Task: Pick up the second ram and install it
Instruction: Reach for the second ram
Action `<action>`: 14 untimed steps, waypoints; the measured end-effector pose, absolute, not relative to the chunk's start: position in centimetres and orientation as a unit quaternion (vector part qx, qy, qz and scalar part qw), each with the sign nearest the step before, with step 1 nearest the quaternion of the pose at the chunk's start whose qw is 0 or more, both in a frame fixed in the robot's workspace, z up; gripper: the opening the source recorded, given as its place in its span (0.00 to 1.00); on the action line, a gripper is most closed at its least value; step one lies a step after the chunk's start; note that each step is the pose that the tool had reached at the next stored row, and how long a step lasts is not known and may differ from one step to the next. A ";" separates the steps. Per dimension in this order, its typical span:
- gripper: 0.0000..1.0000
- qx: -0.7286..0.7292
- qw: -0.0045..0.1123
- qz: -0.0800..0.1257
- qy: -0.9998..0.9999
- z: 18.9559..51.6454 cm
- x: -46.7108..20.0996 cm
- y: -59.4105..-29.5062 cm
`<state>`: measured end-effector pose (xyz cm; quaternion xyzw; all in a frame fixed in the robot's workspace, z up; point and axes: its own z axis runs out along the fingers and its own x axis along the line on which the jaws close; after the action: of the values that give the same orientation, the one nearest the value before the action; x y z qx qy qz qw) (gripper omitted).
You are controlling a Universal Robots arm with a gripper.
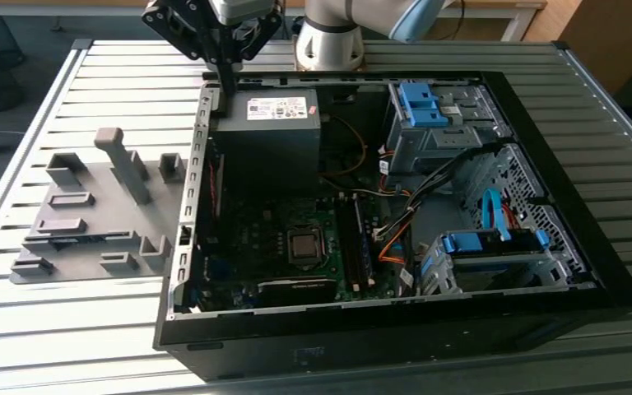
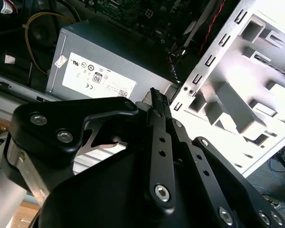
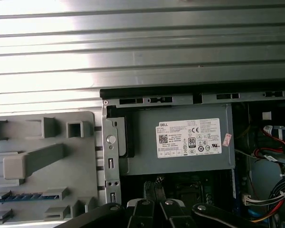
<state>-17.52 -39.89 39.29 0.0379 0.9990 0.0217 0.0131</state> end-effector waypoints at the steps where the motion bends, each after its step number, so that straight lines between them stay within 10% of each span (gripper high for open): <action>1: 0.11 0.038 0.013 0.022 0.999 39.3 -17.6 -39.9; 14: 0.11 0.038 0.013 0.022 0.999 39.3 -18.4 -39.9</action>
<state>-18.37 -39.89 39.28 0.0379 0.9990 0.0217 0.0130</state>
